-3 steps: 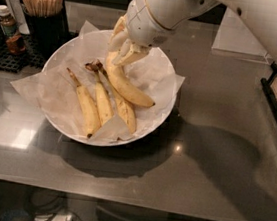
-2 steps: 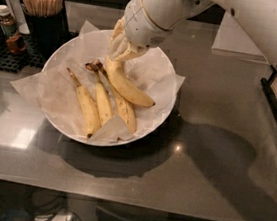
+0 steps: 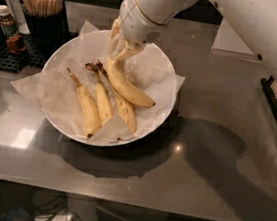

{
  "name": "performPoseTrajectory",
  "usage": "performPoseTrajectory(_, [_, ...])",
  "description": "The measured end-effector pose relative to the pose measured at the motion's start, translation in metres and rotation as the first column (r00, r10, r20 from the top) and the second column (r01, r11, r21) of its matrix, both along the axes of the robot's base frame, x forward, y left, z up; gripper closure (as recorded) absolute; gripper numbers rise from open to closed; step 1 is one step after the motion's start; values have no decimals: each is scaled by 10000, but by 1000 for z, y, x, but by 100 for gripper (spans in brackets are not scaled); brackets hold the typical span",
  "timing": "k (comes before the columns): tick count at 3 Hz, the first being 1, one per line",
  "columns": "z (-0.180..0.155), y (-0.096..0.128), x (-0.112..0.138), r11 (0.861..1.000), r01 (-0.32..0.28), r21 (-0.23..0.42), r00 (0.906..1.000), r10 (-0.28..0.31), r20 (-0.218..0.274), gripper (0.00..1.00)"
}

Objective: Pick banana from white bowl

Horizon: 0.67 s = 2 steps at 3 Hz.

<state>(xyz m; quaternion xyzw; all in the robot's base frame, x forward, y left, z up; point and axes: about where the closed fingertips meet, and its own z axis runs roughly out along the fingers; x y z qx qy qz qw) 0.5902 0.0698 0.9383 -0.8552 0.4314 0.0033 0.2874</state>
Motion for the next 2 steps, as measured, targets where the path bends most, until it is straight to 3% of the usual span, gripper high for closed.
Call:
performPoseTrajectory(1, [0,1,0,10000,-19,-22,10000,19,2,38])
performPoseTrajectory(2, [2,4,-5,9978,-151,-646,9995,168,259,20])
